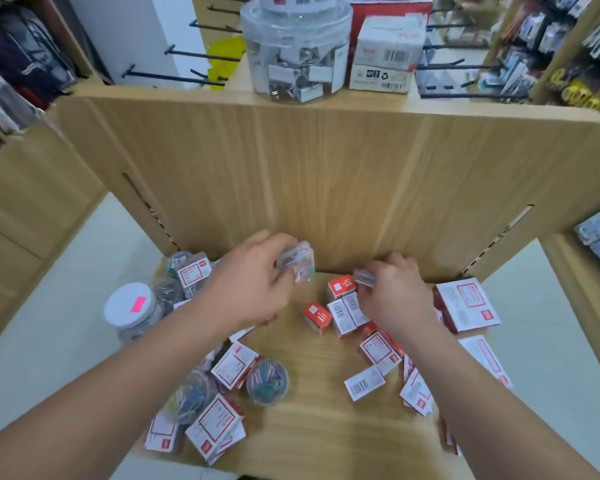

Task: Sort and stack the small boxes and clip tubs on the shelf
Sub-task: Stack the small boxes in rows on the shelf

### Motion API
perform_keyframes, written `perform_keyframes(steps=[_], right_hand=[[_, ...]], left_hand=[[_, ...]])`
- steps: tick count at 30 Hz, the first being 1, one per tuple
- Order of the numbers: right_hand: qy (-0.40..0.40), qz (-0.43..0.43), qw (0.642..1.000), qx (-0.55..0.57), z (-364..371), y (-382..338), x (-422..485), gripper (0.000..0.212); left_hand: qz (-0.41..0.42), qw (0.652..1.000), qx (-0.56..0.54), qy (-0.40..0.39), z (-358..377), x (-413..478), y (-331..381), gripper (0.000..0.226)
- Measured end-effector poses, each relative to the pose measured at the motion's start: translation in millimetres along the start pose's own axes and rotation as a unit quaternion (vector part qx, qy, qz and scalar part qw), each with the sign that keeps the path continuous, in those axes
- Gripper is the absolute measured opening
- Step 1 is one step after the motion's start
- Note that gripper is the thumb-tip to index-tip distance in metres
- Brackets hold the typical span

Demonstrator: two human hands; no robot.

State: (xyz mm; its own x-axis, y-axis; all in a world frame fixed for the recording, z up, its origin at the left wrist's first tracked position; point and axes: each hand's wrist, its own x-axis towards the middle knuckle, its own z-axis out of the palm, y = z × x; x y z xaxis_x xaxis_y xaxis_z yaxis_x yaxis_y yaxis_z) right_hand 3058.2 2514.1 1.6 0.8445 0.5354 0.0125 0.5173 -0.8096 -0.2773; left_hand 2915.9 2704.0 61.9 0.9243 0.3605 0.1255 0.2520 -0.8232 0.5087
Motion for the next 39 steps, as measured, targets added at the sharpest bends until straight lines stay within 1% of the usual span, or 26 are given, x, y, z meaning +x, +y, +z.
perform_keyframes(steps=[2, 4, 6, 7, 9, 10, 13, 15, 17, 19, 20, 23, 26, 28, 30, 31, 32, 34, 36, 37, 38, 39], right_hand=[[0.022, -0.011, 1.0, -0.011, -1.8, -2.2, -1.4, 0.019], [0.073, -0.032, 0.997, -0.004, -10.0, -6.4, -6.5, 0.016], [0.113, -0.059, 0.991, 0.029, -23.6, -15.5, -12.6, 0.015], [0.113, -0.074, 0.989, 0.062, -30.7, -23.6, -16.2, 0.013], [0.077, -0.113, 0.983, 0.126, -40.5, -47.1, -26.8, 0.015], [0.053, -0.134, 0.979, 0.141, -40.4, -60.6, -33.9, 0.018], [-0.015, -0.17, 0.977, 0.129, -19.4, -93.5, -54.8, 0.024], [-0.039, -0.16, 0.981, 0.102, -2.0, -104.3, -62.6, 0.024], [-0.06, -0.137, 0.983, 0.103, 6.7, -107.6, -65.9, 0.027], [-0.082, -0.119, 0.983, 0.114, 9.1, -109.8, -68.2, 0.033], [-0.09, -0.12, 0.982, 0.114, 9.4, -110.4, -69.8, 0.034], [-0.113, -0.125, 0.981, 0.095, 7.6, -108.8, -76.9, 0.034], [-0.139, -0.118, 0.974, 0.135, 6.2, -100.4, -80.5, 0.035], [-0.16, -0.123, 0.965, 0.165, -0.1, -94.2, -83.9, 0.038], [-0.17, -0.121, 0.96, 0.184, -10.0, -84.7, -91.1, 0.038], [-0.162, -0.112, 0.961, 0.195, -16.0, -77.3, -96.2, 0.037], [-0.148, -0.097, 0.963, 0.205, -22.3, -67.9, -101.6, 0.035], [-0.106, -0.072, 0.971, 0.2, -35.6, -48.1, -110.7, 0.03], [-0.062, -0.052, 0.982, 0.169, -46.8, -27.5, -116.4, 0.023], [-0.047, -0.038, 0.985, 0.161, -51.3, -18.0, -118.5, 0.02], [-0.039, -0.022, 0.987, 0.156, -54.8, -9.6, -120.2, 0.018], [-0.032, -0.01, 0.987, 0.158, -56.1, -1.8, -121.7, 0.018]], left_hand=[[-0.028, 0.999, -0.029, 0.017, -16.6, -11.7, -8.2, 0.035], [-0.062, 0.996, -0.046, 0.035, -31.8, -27.0, -15.3, 0.029], [-0.095, 0.992, -0.064, 0.044, -43.9, -41.5, -21.7, 0.023], [-0.107, 0.991, -0.069, 0.046, -48.0, -47.3, -24.4, 0.018], [-0.122, 0.989, -0.068, 0.05, -51.0, -54.2, -32.1, 0.011], [-0.129, 0.989, -0.059, 0.05, -51.1, -55.8, -36.7, 0.01], [-0.137, 0.99, -0.021, 0.021, -48.0, -56.8, -50.4, 0.013], [-0.121, 0.992, 0.037, -0.003, -44.3, -55.6, -54.5, 0.015], [-0.095, 0.989, 0.111, -0.012, -40.3, -50.9, -56.0, 0.025], [-0.071, 0.986, 0.15, -0.016, -38.0, -45.0, -53.7, 0.035], [-0.061, 0.986, 0.156, -0.019, -37.1, -41.7, -53.1, 0.035], [-0.04, 0.982, 0.185, -0.024, -35.2, -34.5, -48.6, 0.017], [-0.028, 0.978, 0.203, -0.023, -33.3, -31.9, -44.2, 0.015], [0.01, 0.975, 0.223, -0.008, -32.3, -29.8, -39.1, 0.015], [0.058, 0.978, 0.199, 0.015, -28.2, -26.9, -27.4, 0.014], [0.073, 0.984, 0.165, 0.004, -24.9, -25.6, -16.9, 0.015], [0.081, 0.988, 0.125, -0.03, -18.6, -23.9, -5.1, 0.019], [0.083, 0.984, 0.085, -0.13, 0.9, -17.0, 18.1, 0.033], [0.073, 0.969, 0.109, -0.209, 25.6, -7.6, 34.6, 0.057], [0.054, 0.963, 0.126, -0.23, 36.8, -3.0, 37.5, 0.07], [0.036, 0.961, 0.137, -0.238, 46.4, 0.1, 38.0, 0.079], [0.021, 0.961, 0.14, -0.237, 53.2, 2.2, 36.1, 0.083]])
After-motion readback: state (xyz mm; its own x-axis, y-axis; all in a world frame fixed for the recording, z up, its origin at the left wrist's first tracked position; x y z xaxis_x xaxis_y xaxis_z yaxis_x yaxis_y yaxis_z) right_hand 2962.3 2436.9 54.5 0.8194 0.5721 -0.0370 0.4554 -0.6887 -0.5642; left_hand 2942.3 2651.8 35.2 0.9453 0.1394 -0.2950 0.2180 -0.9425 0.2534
